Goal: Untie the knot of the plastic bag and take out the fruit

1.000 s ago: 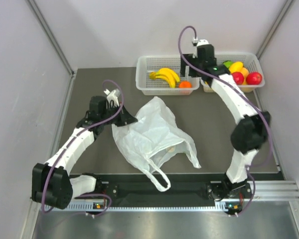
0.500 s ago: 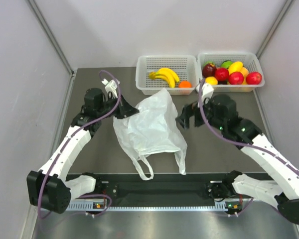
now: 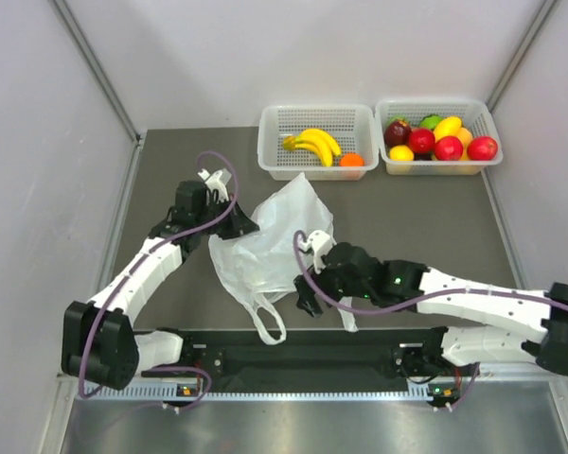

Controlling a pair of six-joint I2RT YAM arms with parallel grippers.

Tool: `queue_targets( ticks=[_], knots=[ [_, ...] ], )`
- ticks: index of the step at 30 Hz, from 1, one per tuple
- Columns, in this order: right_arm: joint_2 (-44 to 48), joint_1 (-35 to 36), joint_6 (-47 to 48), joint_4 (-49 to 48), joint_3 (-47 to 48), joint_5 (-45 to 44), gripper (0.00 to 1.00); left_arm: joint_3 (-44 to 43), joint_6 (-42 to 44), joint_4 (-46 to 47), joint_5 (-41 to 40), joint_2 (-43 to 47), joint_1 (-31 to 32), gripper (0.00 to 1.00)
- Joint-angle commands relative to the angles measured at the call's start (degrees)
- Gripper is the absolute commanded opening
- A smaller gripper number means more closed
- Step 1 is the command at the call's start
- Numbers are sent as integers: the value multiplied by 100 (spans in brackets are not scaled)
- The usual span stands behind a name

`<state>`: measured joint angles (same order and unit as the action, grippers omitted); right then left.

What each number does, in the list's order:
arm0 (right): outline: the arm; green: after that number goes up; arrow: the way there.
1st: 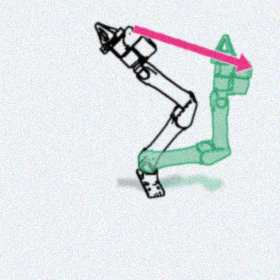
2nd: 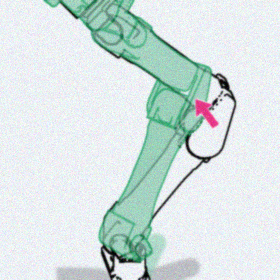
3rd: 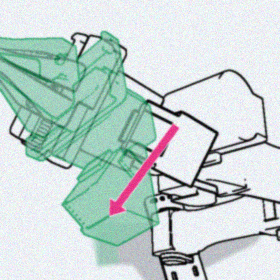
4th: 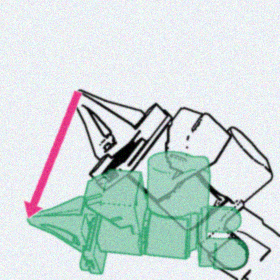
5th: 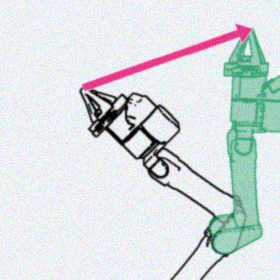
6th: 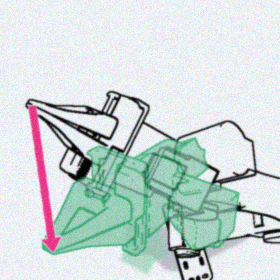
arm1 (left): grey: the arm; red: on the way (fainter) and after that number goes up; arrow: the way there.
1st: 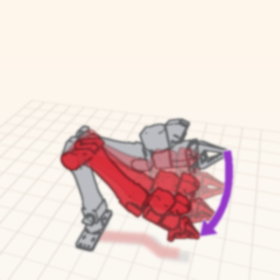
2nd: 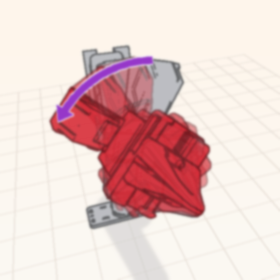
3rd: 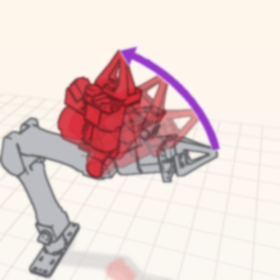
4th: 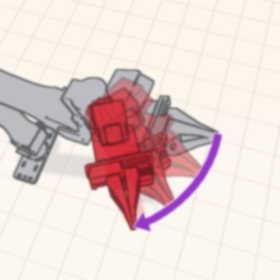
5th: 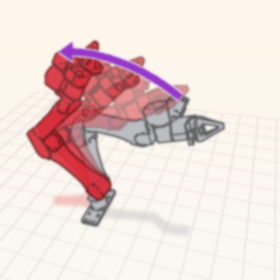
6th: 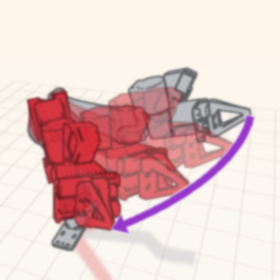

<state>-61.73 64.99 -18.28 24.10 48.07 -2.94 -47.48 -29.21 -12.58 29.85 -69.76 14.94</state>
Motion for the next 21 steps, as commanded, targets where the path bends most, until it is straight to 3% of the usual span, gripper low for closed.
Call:
queue_targets(
  ticks=[1,8,13,21],
  knots=[
    [-417,373,-245,-642,211,-84,84,11,187,238,-426,-64,0,0],
    [-1120,479,-492,-1258,184,-294,66,-42,399,308,-1227,-635,-8,0],
    [-1657,558,-457,-1320,545,91,34,-182,241,528,-1157,-1232,0,0],
    [-982,1033,-474,-881,466,-593,29,-200,118,888,-1007,-1681,-9,0]
  ],
)
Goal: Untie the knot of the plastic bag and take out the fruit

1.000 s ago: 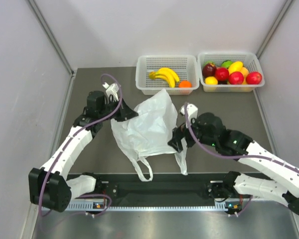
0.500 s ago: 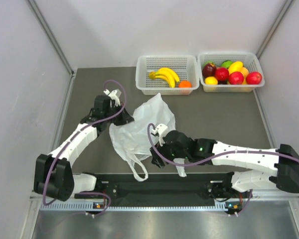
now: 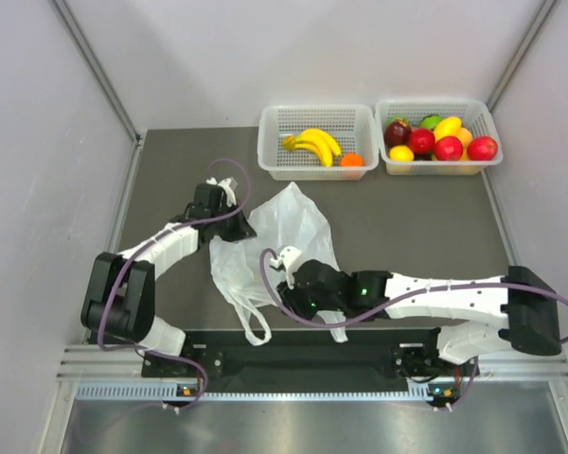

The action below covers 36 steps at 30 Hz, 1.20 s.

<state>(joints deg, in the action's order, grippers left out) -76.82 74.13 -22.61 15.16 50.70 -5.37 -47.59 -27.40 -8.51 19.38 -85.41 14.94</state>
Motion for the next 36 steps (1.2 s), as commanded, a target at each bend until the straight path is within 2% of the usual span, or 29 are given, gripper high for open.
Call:
queue_targets(
  ticks=[1,3,5,6,7,8,10,11,12,13,20,27,31,32,36],
  knots=[
    [597,119,-33,179,221,-377,31,-171,-90,526,40,-160,-9,0],
    [790,137,-50,355,239,-578,59,-119,-178,684,75,-257,-9,0],
    [896,154,-59,470,230,-624,73,-57,-292,807,145,-327,-9,0],
    [949,163,10,471,213,-397,73,-48,-336,807,163,-397,-9,0],
    [932,155,63,497,221,-212,70,-40,-363,799,163,-433,-9,0],
    [888,189,73,575,239,-71,61,-31,-432,973,172,-468,-9,0],
    [686,295,90,559,230,193,49,-22,-468,1027,163,-538,-9,0],
    [607,426,82,532,213,220,34,4,-512,1045,119,-547,-9,0],
    [467,488,3,410,152,238,25,13,-530,1053,102,-591,-9,0],
    [396,558,-59,322,116,264,2,31,-547,1062,75,-609,-9,0],
    [-359,629,-375,-539,-104,186,0,373,-696,1299,57,-802,0,0],
    [-1317,621,-534,-1296,299,-746,0,804,-890,1686,216,-951,26,0],
    [-1880,629,-700,-1008,660,-1404,0,936,-881,1739,286,-996,62,0],
    [-1994,621,-849,-893,739,-1945,0,962,-890,1756,286,-978,62,0],
    [-1952,498,-1166,-514,696,-2908,0,1024,-855,1774,295,-943,62,0]
  ],
)
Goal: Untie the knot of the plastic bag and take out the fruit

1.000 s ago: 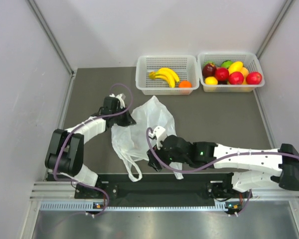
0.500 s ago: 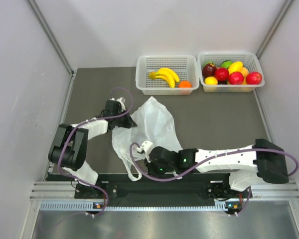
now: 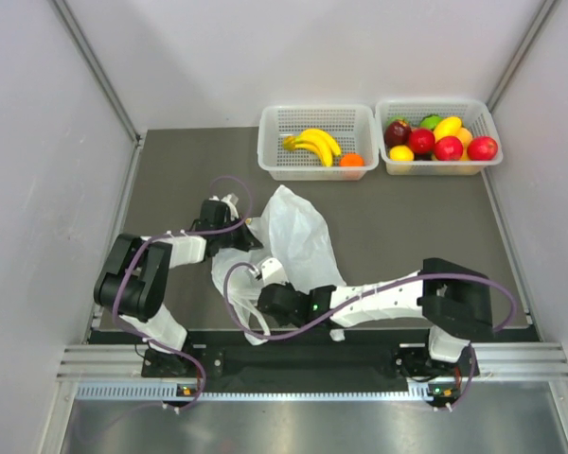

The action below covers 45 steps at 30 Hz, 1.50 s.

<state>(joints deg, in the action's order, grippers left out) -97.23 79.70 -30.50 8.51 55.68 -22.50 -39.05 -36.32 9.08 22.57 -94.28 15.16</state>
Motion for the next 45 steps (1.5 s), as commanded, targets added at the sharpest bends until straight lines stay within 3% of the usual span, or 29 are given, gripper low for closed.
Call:
queue_targets(
  ticks=[1,11,15,16,18,21,23,24,37,42,45],
  knots=[
    [160,-103,-395,116,137,-1291,0,178,28,23,2,-47,40,0],
    [565,-824,192,-491,-23,-1977,2,205,-60,41,213,59,119,0],
    [451,-1245,571,-754,92,-1469,27,196,-60,-3,283,120,137,0],
    [407,-1307,737,-955,92,-1085,40,187,-60,-20,301,138,137,0],
    [354,-1448,852,-1044,101,-688,53,178,-60,-47,310,164,145,0],
    [301,-1536,1081,-1264,31,42,83,178,-77,-82,345,252,145,0],
    [362,-1537,1160,-1456,-91,342,97,178,-77,-108,345,314,145,0],
    [398,-1545,1178,-1510,-145,430,100,178,-77,-126,354,322,145,0],
    [268,-1537,1029,-1573,48,1757,100,169,-157,-91,415,349,163,0],
    [-208,-1528,1028,-1142,347,1285,100,204,-157,-100,406,384,172,0],
    [-296,-1510,1090,-878,400,512,100,213,-156,-100,406,367,172,0]
  ],
)
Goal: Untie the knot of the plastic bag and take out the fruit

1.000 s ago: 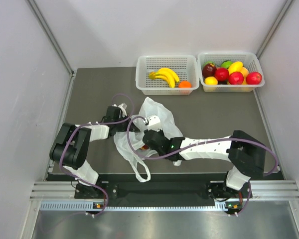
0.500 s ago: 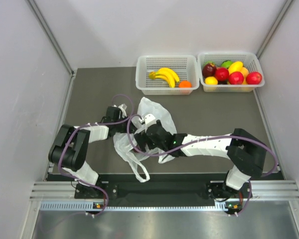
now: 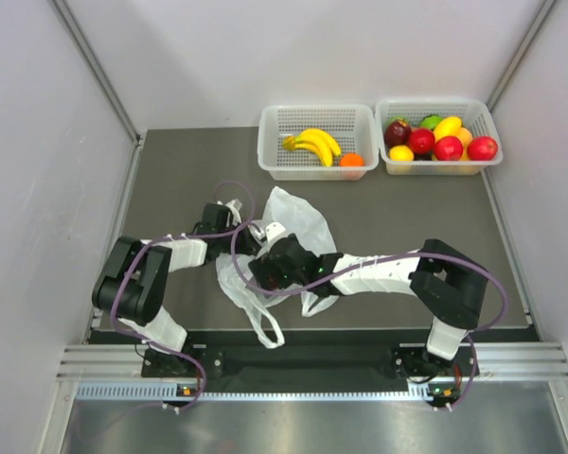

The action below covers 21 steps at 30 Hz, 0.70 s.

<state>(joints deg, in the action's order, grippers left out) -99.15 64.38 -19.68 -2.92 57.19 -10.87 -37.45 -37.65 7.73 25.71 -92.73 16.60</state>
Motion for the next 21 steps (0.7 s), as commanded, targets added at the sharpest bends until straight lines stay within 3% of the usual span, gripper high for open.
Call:
queue_targets(
  ticks=[1,8,10,11,14,15,17,21],
  knots=[
    [-130,22,26,274,292,-896,100,45,-23,45,100,211,27,0],
    [-236,-13,210,20,188,-557,100,1,-67,106,136,132,45,0],
    [-192,-22,202,-77,152,-373,95,10,-67,115,136,150,54,0],
    [-157,-39,202,-103,135,-302,90,19,-58,115,136,141,54,0],
    [141,-40,202,-95,30,-126,52,19,-50,98,136,150,54,0],
    [342,-31,210,-51,-14,-99,29,19,-50,97,136,158,54,0],
    [580,-31,237,273,-59,32,4,10,-67,97,144,176,54,0],
    [1580,-48,368,1353,-225,488,0,10,-50,45,92,281,54,0]
  ],
)
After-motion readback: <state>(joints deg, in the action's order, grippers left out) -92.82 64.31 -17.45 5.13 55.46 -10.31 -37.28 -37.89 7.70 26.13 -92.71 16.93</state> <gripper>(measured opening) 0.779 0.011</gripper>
